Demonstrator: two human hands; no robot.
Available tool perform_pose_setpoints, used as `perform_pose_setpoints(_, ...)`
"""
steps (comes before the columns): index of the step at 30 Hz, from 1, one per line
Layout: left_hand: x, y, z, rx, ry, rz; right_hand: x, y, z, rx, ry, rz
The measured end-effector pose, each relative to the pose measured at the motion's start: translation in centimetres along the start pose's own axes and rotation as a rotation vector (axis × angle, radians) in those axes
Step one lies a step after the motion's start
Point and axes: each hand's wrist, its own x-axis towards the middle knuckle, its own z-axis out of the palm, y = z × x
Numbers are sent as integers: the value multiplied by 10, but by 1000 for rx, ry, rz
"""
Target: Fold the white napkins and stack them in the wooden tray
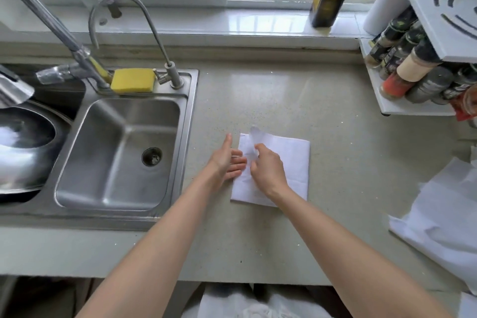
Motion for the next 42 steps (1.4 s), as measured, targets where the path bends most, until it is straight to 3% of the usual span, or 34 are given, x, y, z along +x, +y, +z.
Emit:
perform_pose_setpoints(3,5,-3,-3,25,15,20,0,3,7,-98,-161,-46)
perform_pose_setpoints(7,14,-12,-2,171,83,126,-3,11,-2,-73,-229,-81)
perform_pose_setpoints(13,14,-13,5,595,264,298,-14,19,-17,-119,-365,-188)
perform_pose_setpoints(16,11,-13,5,669,299,340,-20,26,-20,-182,-418,-278)
perform_pose_setpoints(20,9,-14,4,697,328,366,-23,47,-22,-283,-249,-394)
perform_pose_setpoints(24,3,-16,1,722,335,392,-24,65,-25,-346,-108,-314)
perform_pose_setpoints(31,-2,-18,-5,692,281,406,-23,80,-28,-401,-201,-242)
perform_pose_setpoints(42,-4,-21,-7,692,281,378,-28,84,-31,-426,-220,-238)
